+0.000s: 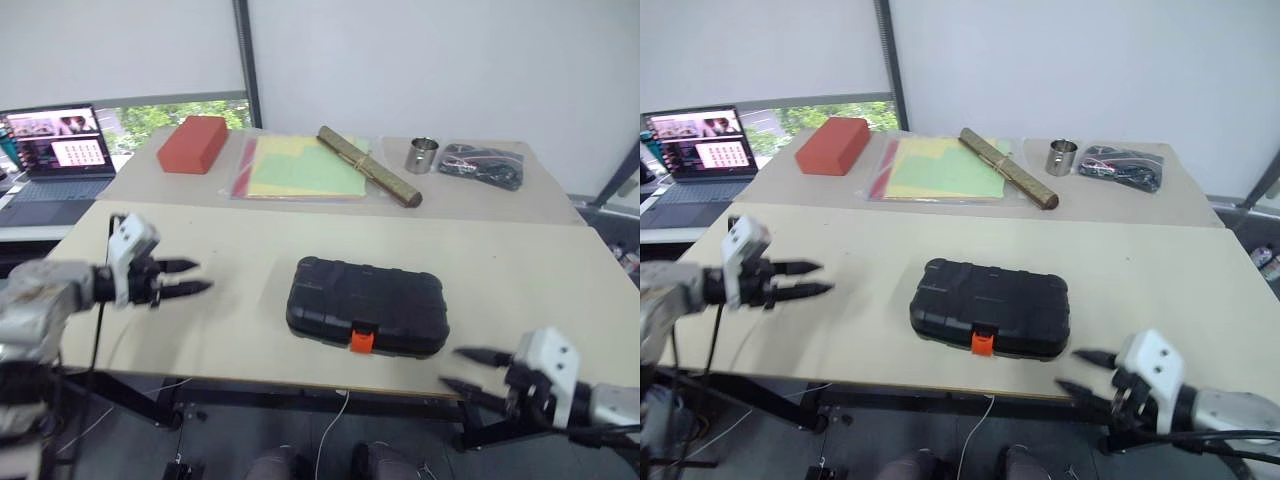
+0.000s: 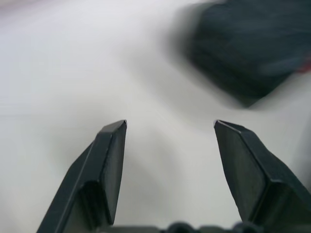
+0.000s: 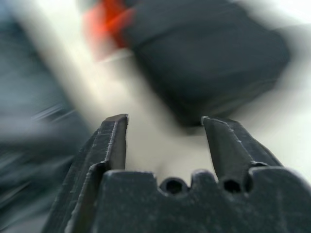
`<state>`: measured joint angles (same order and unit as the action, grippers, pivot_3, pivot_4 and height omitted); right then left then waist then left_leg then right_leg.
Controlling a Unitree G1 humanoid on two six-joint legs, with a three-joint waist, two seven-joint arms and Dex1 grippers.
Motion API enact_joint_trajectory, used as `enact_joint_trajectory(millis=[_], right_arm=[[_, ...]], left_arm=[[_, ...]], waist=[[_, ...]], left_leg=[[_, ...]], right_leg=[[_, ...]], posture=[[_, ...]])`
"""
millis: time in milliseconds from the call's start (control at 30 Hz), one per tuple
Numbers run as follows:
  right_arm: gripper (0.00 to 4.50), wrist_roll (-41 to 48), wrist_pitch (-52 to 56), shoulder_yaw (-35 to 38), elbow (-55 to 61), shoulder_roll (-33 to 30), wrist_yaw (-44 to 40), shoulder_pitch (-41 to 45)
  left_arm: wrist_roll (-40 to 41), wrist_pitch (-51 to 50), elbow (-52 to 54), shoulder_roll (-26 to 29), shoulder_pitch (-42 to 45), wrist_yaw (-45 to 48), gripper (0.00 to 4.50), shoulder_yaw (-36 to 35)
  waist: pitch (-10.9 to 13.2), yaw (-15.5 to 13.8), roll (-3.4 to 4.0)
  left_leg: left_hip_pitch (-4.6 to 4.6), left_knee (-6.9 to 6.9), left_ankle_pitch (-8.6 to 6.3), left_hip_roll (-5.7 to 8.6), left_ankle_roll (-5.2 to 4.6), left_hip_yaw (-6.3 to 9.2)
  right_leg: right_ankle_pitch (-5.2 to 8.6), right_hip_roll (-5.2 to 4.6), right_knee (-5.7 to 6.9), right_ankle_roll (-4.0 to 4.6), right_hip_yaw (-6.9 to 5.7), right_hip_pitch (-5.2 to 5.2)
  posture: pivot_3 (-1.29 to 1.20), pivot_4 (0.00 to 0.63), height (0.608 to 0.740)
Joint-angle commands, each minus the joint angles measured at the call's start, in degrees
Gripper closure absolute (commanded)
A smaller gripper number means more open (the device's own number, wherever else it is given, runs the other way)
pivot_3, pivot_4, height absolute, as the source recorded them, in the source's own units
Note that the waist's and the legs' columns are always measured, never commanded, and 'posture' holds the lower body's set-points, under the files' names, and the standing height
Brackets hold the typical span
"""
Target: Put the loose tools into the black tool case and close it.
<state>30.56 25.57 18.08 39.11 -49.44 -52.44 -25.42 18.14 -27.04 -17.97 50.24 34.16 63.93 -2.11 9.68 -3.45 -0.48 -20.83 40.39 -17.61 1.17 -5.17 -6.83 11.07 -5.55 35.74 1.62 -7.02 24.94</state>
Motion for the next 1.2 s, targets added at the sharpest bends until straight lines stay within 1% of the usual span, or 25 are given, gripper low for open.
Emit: enact_joint_trajectory(millis=[33, 67, 133, 167, 200, 233, 300, 367, 433, 567, 633, 667, 700, 767, 833, 867, 933, 1000, 1067, 1133, 1200], right_arm=[[3.39, -2.63, 0.32, -4.83, -0.23, -1.25, 0.18, 3.47], [3.75, -3.29, 0.61, -6.33, -0.7, -1.24, 0.6, 4.75], [4.32, -5.65, 0.32, -9.61, -2.16, -1.13, 1.39, 8.0], [4.5, -7.57, -0.3, -11.67, -3.24, -1.34, 1.4, 9.82], [4.5, -8.94, -0.62, -13.24, -4.11, -1.43, 1.42, 11.3], [4.5, -9.93, -0.67, -14.49, -4.83, -1.38, 1.47, 12.57], [4.5, -11.33, 0.55, -16.72, -6.09, -1.04, 2.21, 15.57], [4.5, -13.69, 1.09, -18.94, -7.31, -1.3, 2.99, 18.23], [4.5, -15.97, 1.99, -20.01, -9.35, -0.66, 5.1, 21.39], [4.5, -18.9, 3.03, -18.24, -14.2, 1.65, 10.03, 27.21], [4.5, -19.32, 3.85, -16.43, -15.83, 2.82, 12.25, 28.63], [4.5, -19.15, 3.98, -15.6, -16.23, 3.11, 12.64, 28.69], [4.5, -18.46, 4.33, -14.39, -16.18, 3.23, 12.52, 28.24], [4.5, -16.4, 5.08, -11.57, -14.97, 3.18, 11.65, 26.47], [4.5, -12.87, 7.33, -7.41, -11.75, 3.23, 10.5, 24.13], [4.5, -10.37, 8.97, -4.91, -9.65, 3.46, 10.01, 22.86], [4.5, -5.18, 12.03, -0.34, -5.72, 4.1, 9.4, 20.76], [4.5, -0.11, 15.09, 3.09, -2.26, 5.04, 9.68, 19.74], [4.5, 2.77, 17.89, 3.83, -0.06, 5.81, 11.24, 19.9], [4.5, 2.7, 18.81, 1.92, 1.18, 5.83, 12.43, 20.19], [4.5, 2.49, 19.21, -0.72, 1.52, 6.18, 13.64, 21.2]], left_arm=[[-7.56, 13.44, -14.1, -9.76, 12.69, -1.99, 2.11, 6.58], [-9.33, 16.74, -18.14, -12.39, 15.73, -2.12, 2.53, 7.98], [-11.84, 22.27, -26.47, -17.16, 21.11, -1.72, 3.15, 9.74], [-13.21, 25.13, -30.86, -19.85, 23.86, -1.21, 3.64, 10.92], [-14.57, 27.48, -34.36, -21.91, 25.92, -0.72, 4.0, 12.1], [-15.96, 30.02, -37.35, -23.49, 27.44, -0.15, 4.4, 13.15], [-18.73, 34.33, -41.7, -25.68, 28.97, 1.88, 4.4, 15.41], [-20.45, 38.13, -44.54, -27.19, 29.62, 5.26, 4.4, 16.9], [-21.45, 40.4, -45.07, -27.91, 29.35, 10.87, 4.4, 18.28], [-22.65, 43.02, -43.28, -26.95, 27.18, 22.66, 4.4, 20.78], [-21.41, 42.37, -41.52, -26.56, 25.95, 26.64, 4.4, 20.21], [-20.48, 41.18, -40.48, -26.6, 25.48, 27.53, 4.4, 19.41], [-19.16, 39.25, -39.38, -26.86, 25.26, 27.3, 4.4, 17.94], [-16.13, 33.47, -38.0, -27.32, 25.9, 25.71, 4.4, 14.35], [-13.14, 26.67, -36.81, -27.19, 27.01, 24.09, 4.4, 10.9], [-11.3, 21.93, -35.84, -27.0, 27.63, 24.04, 4.4, 9.19], [-8.37, 13.97, -32.27, -26.64, 27.84, 24.72, 4.4, 7.22], [-6.62, 8.35, -26.13, -26.61, 26.48, 25.43, 4.4, 7.29], [-5.99, 5.45, -18.96, -27.53, 23.92, 24.85, 4.4, 8.81], [-6.52, 4.02, -13.82, -29.22, 21.88, 23.0, 4.4, 10.93], [-9.15, 5.82, -11.09, -30.97, 19.78, 20.51, 4.4, 14.18]], waist=[[-0.06, -0.4, -0.19], [-0.08, -0.5, -0.27], [-0.1, -0.2, -0.38], [-0.12, -0.06, -0.41], [-0.11, 0.18, -0.45], [-0.11, 0.56, -0.46], [-0.11, 1.26, -0.47], [-0.11, 2.15, -0.47], [-0.09, 2.74, -0.5], [-0.08, 3.17, -0.51], [-0.09, 3.06, -0.49], [-0.09, 2.98, -0.47], [-0.08, 2.71, -0.46], [-0.08, 2.46, -0.47], [-0.08, 2.39, -0.47], [-0.08, 2.37, -0.47], [-0.08, 2.44, -0.47], [-0.08, 2.61, -0.46], [-0.09, 2.72, -0.46], [-0.09, 2.62, -0.45], [-0.09, 2.53, -0.45]], left_leg=[[-0.13, 0.09, 0.06, 0.06, -0.14, 0.01], [-0.35, 0.27, 0.06, 0.06, -0.17, 0.01], [-0.77, 0.62, -0.07, 0.07, -0.42, 0.01], [-1.02, 0.75, -0.05, 0.11, -0.47, 0.0], [-1.16, 0.87, -0.01, 0.11, -0.56, 0.0], [-1.35, 0.94, 0.21, 0.13, -1.11, -0.01], [-1.53, 0.83, 0.24, 0.24, -1.15, -0.01], [-1.48, 0.57, 0.24, 0.25, -1.15, -0.03], [-1.46, 0.46, 0.25, 0.2, -1.13, -0.02], [-1.31, 0.49, 0.26, 0.1, -1.05, -0.05], [-1.27, 0.57, 0.29, 0.08, -0.97, -0.09], [-1.25, 0.6, 0.25, 0.1, -0.87, -0.09], [-1.26, 0.69, 0.05, 0.1, -0.49, -0.09], [-1.46, 0.92, 0.04, 0.09, -0.48, -0.02], [-1.86, 1.23, 0.14, 0.06, -0.68, 0.08], [-1.96, 1.31, 0.33, 0.05, -1.03, 0.11], [-1.99, 1.33, 0.34, 0.04, -1.04, 0.16], [-1.96, 1.33, 0.34, 0.04, -1.04, 0.19], [-1.9, 1.33, 0.34, 0.04, -1.04, 0.19], [-1.81, 1.32, 0.33, 0.04, -1.04, 0.19], [-1.69, 1.32, 0.32, 0.04, -1.04, 0.19]], right_leg=[[-0.06, -0.06, 0.03, -0.06, 0.01, 0.02], [-0.12, -0.08, 0.02, -0.13, -0.02, 0.14], [-0.18, -0.07, 0.07, -0.05, -0.06, 0.34], [-0.38, -0.06, 0.01, 0.28, -0.06, 0.44], [-0.41, -0.03, 0.01, 0.33, -0.1, 0.49], [-0.42, -0.01, 0.02, 0.33, -0.15, 0.61], [-0.38, 0.0, -0.01, 0.24, -0.22, 0.78], [-0.33, 0.13, 0.01, 0.22, -0.25, 0.75], [-0.24, 0.23, 0.01, 0.27, -0.33, 0.75], [-0.1, 0.15, -0.09, 0.34, -0.26, 0.76], [0.08, 0.01, -0.04, 0.04, -0.18, 0.76], [0.1, -0.05, 0.03, 0.01, -0.18, 0.76], [0.09, -0.11, 0.1, 0.02, -0.17, 0.78], [0.05, -0.17, 0.26, 0.1, -0.22, 0.95], [-0.13, -0.13, 0.39, 0.38, -0.29, 1.22], [-0.15, -0.1, 0.43, 0.39, -0.33, 1.27], [-0.15, -0.07, 0.42, 0.38, -0.39, 1.23], [-0.15, -0.01, 0.42, 0.37, -0.39, 1.17], [-0.15, 0.0, 0.42, 0.36, -0.37, 1.11], [-0.15, 0.0, 0.42, 0.36, -0.31, 1.06], [-0.14, 0.0, 0.42, 0.35, -0.26, 0.94]], posture=[[0.0, 0.15, 0.737], [0.0, 0.15, 0.737], [0.0, 0.15, 0.737], [0.0, 0.15, 0.737], [0.0, 0.15, 0.737], [0.0, 0.15, 0.737], [0.0, 0.15, 0.737], [0.0, 0.15, 0.737], [0.0, 0.15, 0.737], [0.0, 0.15, 0.737], [0.0, 0.15, 0.737], [0.0, 0.15, 0.737], [0.0, 0.15, 0.737], [0.0, 0.15, 0.737], [0.0, 0.15, 0.737], [0.0, 0.15, 0.737], [0.0, 0.15, 0.737], [0.0, 0.15, 0.737], [0.0, 0.15, 0.737], [0.0, 0.15, 0.737], [0.0, 0.15, 0.737]])
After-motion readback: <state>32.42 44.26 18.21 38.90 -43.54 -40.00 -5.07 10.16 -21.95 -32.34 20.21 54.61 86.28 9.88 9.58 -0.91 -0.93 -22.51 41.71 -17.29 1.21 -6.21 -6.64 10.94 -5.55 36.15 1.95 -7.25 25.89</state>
